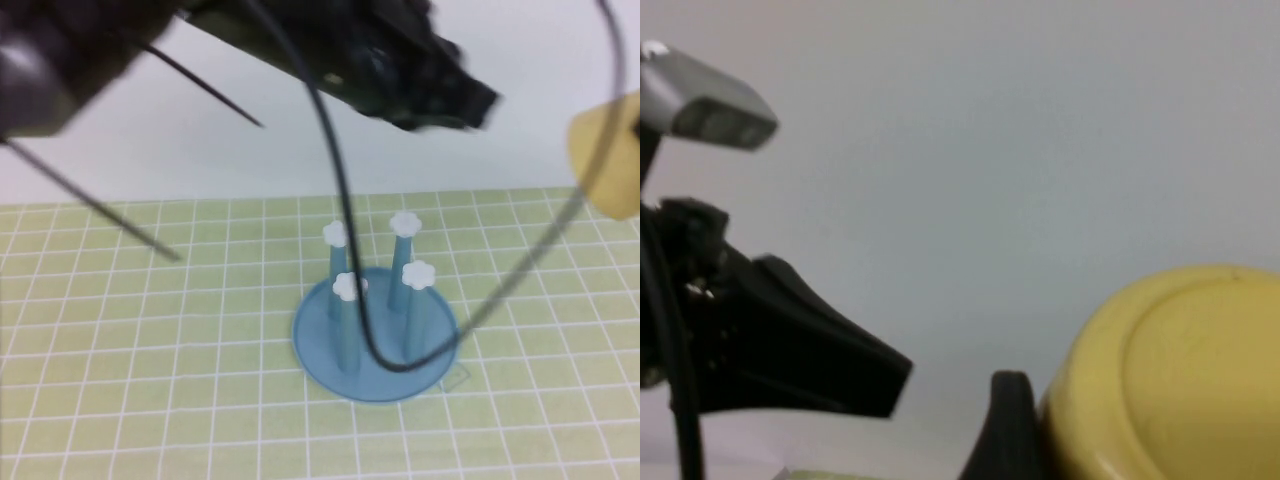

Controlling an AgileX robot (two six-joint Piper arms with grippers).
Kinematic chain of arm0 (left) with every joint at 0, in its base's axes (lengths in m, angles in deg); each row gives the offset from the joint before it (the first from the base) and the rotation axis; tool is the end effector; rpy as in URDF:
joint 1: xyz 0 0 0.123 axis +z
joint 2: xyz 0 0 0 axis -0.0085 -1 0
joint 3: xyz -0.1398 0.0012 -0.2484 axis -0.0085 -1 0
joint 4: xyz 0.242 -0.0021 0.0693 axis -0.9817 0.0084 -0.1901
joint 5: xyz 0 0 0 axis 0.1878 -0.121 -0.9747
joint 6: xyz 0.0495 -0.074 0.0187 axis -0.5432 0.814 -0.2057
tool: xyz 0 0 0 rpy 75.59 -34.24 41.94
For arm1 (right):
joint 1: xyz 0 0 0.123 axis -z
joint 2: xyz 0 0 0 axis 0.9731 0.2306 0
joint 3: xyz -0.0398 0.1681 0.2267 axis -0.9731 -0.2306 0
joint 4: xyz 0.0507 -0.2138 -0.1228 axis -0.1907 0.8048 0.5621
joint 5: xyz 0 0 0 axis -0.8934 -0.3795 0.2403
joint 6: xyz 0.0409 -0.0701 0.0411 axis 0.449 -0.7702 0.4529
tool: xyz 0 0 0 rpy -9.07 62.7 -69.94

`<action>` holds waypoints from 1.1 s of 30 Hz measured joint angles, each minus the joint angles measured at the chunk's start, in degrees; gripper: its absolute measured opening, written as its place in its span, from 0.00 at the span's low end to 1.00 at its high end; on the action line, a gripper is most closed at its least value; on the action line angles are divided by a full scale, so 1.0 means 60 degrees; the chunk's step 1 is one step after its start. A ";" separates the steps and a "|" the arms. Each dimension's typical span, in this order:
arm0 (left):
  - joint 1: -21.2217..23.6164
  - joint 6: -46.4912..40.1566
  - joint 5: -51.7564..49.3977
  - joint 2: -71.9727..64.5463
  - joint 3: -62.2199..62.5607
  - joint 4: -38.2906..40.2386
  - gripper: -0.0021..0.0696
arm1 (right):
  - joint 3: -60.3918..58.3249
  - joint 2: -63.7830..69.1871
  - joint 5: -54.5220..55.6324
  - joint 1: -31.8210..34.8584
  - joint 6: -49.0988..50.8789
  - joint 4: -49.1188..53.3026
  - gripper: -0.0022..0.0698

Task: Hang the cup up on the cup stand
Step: Place the cup on the cup holder

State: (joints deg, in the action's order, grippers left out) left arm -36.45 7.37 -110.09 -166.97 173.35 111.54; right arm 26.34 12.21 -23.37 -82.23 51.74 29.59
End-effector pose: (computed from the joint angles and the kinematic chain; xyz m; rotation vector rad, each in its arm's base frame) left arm 0.2837 -0.2580 0.4446 1.0195 1.9693 -0.7457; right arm 0.1965 0.0616 0.3293 -0.1835 1.4517 0.7568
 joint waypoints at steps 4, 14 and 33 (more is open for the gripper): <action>0.0000 0.0854 -0.0129 0.0617 0.0000 -0.2236 0.03 | 0.0812 0.1323 0.0408 -0.0078 -0.0019 0.0710 0.84; 0.0000 0.2928 -0.1268 0.1377 0.0000 -0.6114 0.03 | 0.3155 0.4330 0.0272 -0.1868 -0.0544 0.1846 0.84; 0.0000 0.3769 -0.2192 0.3939 -0.0700 -0.6471 0.03 | 0.6111 0.8324 -0.0412 -0.3177 -0.1843 0.1953 0.84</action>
State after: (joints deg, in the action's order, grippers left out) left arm -36.45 29.99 -123.24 -143.34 169.15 72.71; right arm 63.00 62.15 -25.84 -101.30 40.68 41.31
